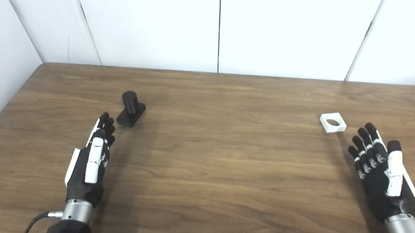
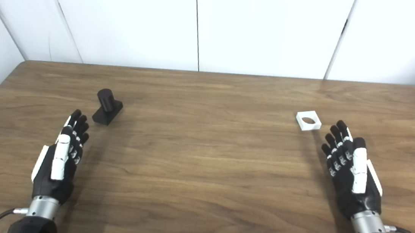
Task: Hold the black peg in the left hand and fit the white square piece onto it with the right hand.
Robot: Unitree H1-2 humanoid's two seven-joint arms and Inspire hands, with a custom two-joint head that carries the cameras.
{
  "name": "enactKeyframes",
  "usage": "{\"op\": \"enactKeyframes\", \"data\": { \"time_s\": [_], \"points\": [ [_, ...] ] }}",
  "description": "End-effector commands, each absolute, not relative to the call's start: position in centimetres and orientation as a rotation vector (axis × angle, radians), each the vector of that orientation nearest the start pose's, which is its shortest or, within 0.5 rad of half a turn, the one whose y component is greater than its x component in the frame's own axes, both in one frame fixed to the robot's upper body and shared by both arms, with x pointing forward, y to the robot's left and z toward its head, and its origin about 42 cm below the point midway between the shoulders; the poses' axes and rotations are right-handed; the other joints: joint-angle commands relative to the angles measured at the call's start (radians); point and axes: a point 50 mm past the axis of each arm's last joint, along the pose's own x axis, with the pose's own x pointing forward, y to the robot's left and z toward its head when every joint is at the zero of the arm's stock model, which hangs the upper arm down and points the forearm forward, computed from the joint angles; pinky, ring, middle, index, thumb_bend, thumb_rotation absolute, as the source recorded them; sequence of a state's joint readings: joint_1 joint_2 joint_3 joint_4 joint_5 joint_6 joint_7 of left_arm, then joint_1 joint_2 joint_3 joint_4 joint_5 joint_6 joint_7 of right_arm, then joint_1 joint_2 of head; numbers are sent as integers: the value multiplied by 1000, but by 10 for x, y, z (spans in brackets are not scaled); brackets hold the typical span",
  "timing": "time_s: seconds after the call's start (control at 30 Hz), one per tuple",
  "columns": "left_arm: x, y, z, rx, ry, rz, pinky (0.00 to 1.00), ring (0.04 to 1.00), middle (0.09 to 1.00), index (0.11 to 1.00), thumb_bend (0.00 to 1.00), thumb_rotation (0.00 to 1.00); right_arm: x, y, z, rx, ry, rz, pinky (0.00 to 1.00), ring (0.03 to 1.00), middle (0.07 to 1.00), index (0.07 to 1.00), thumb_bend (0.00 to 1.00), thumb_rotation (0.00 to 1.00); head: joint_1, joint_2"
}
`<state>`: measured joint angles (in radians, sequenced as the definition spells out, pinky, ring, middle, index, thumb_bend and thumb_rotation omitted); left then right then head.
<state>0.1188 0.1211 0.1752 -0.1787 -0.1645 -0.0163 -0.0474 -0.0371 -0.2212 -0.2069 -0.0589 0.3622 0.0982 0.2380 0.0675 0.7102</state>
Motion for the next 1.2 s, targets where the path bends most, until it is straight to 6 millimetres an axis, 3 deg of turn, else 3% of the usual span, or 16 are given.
{"op": "enactKeyframes", "data": {
  "time_s": [0.0,0.47,0.57,0.7,0.83,0.93,1.03,1.07,1.17],
  "points": [
    [244,300,138,11,-177,131,1000,1000,1000,1000,463,943,298,-322,150,128,-143,88,1000,1000,1000,1000,556,1000,4,-1],
    [241,300,138,16,-179,143,1000,1000,1000,1000,459,943,298,-319,150,150,-135,89,1000,1000,1000,994,566,1000,22,-4],
    [240,299,139,31,-168,154,1000,1000,1000,1000,476,895,297,-320,150,150,-132,90,1000,1000,1000,996,568,1000,45,-14],
    [242,296,143,222,-129,243,988,991,984,977,543,824,297,-325,146,139,-127,95,1000,1000,1000,999,587,996,79,-34],
    [244,288,150,496,-95,349,891,929,942,934,519,899,296,-332,137,136,-118,92,1000,1000,1000,998,618,974,142,-67],
    [247,282,156,554,-88,400,874,917,937,920,540,850,296,-337,131,148,-116,96,1000,1000,1000,988,624,954,175,-82],
    [251,278,165,609,-99,437,863,925,946,915,578,731,297,-341,126,148,-115,106,1000,1000,1000,981,614,952,198,-92],
    [254,277,169,633,-107,448,894,942,945,902,585,646,297,-342,125,146,-114,104,1000,1000,1000,971,617,952,205,-94],
    [263,278,177,691,-104,482,903,947,936,896,627,584,298,-342,123,148,-106,98,996,1000,1000,968,633,938,205,-96]
  ]
}}
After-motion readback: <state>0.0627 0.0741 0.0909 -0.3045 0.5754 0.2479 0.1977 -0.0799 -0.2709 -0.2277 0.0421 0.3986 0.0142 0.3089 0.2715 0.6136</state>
